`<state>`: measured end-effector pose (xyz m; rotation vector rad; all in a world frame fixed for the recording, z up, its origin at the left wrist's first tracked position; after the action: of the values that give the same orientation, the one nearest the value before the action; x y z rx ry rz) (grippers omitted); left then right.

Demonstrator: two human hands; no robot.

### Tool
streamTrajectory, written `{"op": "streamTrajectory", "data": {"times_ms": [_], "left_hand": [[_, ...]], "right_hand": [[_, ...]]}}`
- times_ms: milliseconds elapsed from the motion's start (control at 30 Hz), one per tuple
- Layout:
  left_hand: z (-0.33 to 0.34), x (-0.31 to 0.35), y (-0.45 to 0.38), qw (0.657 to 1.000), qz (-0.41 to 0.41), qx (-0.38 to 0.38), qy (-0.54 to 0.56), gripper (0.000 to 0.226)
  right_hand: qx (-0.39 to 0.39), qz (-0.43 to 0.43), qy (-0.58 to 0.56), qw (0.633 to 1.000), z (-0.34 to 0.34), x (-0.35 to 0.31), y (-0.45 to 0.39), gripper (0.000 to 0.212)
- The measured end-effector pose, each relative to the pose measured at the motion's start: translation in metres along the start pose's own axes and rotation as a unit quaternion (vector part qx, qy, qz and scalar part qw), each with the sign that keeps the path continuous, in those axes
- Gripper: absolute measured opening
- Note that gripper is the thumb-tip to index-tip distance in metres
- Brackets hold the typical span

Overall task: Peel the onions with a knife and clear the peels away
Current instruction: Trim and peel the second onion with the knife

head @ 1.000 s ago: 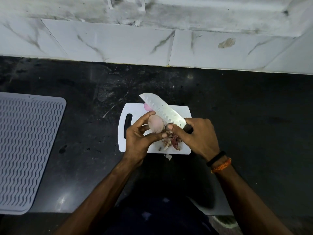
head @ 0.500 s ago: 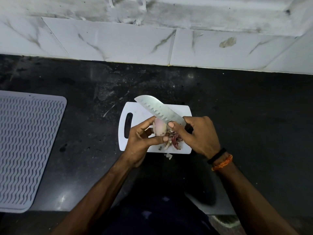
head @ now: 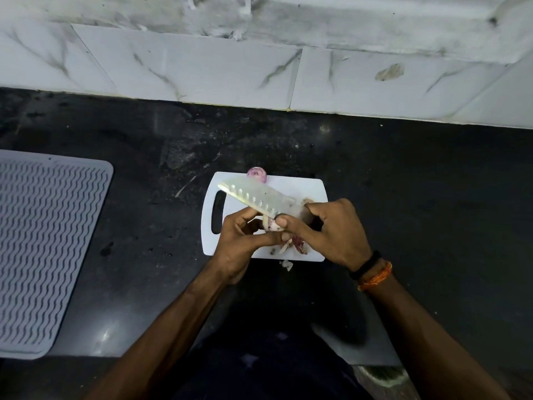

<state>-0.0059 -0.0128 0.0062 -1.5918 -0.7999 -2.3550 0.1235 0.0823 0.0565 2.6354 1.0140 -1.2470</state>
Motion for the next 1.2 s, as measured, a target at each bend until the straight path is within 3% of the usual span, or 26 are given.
{"op": "streamTrajectory", "data": {"times_ms": [133,333,500,867,1033,1200], "left_hand": [[-0.005,-0.001,-0.002,1.000,-0.004,0.006,-0.010,0.059],[-0.007,0.001,-0.002,0.999,0.017,0.008,-0.028,0.065],[-0.005,0.008,0.000,0.998,0.031,0.018,-0.047,0.057],[-0.017,0.014,-0.001,0.976,0.085,0.062,-0.190,0.043],[-0.020,0.012,-0.004,0.977,0.071,0.077,-0.183,0.039],[-0.017,0.012,-0.005,0.988,0.048,0.052,-0.134,0.047]], "right_hand": [[0.002,0.051,-0.093,0.994,-0.010,-0.004,-0.002,0.057],[0.009,0.051,0.090,0.995,-0.009,0.014,-0.005,0.068],[0.013,0.014,0.122,0.992,-0.006,0.006,0.000,0.056],[0.043,-0.003,0.231,0.972,-0.007,-0.006,0.002,0.070],[-0.002,0.001,0.169,0.986,0.000,0.002,0.002,0.078],[-0.003,0.031,0.035,0.999,-0.007,0.002,0.004,0.055]]}}
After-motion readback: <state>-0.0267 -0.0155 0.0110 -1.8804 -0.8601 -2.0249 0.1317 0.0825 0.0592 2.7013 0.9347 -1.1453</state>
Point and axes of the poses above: each hand's wrist, its own y-axis away from the middle knuckle, its own z-axis out of the palm, x = y × z, the point moved 7 cm from there along -y, towards the middle knuckle, and after that the axes turned 9 degrees about x, right-handed, at the moved point
